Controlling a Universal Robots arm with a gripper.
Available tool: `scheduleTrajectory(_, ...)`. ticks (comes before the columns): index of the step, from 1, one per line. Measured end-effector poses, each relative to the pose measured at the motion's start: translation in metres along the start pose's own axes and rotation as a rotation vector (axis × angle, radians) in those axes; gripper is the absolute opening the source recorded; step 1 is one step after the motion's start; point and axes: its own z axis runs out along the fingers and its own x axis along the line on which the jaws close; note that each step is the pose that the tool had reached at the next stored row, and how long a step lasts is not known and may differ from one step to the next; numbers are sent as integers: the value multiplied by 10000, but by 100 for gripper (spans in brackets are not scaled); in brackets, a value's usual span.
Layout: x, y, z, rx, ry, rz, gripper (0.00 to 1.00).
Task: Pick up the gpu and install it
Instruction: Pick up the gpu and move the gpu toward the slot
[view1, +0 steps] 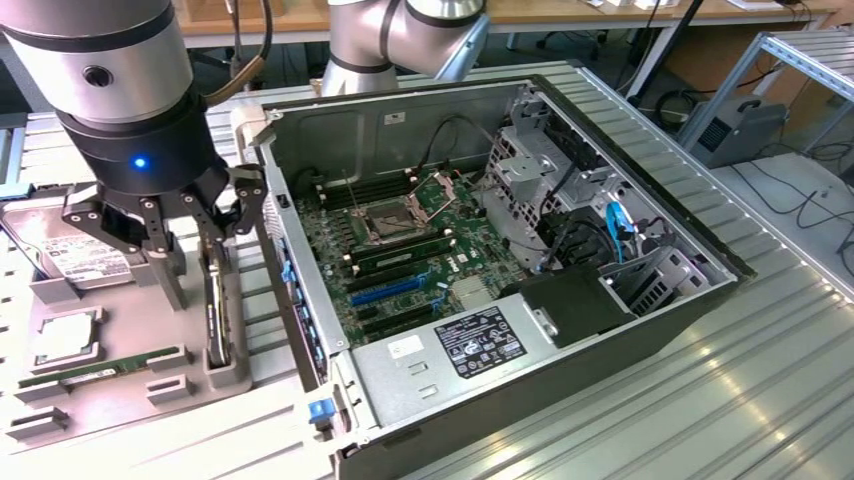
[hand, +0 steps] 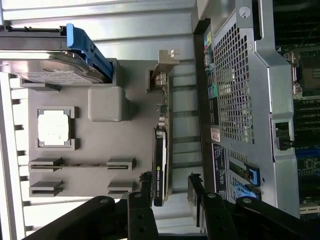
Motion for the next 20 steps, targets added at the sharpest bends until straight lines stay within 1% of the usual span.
scheduleTrajectory(7,8,82,43,0,0,0,42)
scheduleTrajectory(12,12,90,114,0,0,0,42)
scheduleTrajectory(14,14,89,172,0,0,0,42)
scheduleTrajectory(20,16,86,250,0,0,0,42)
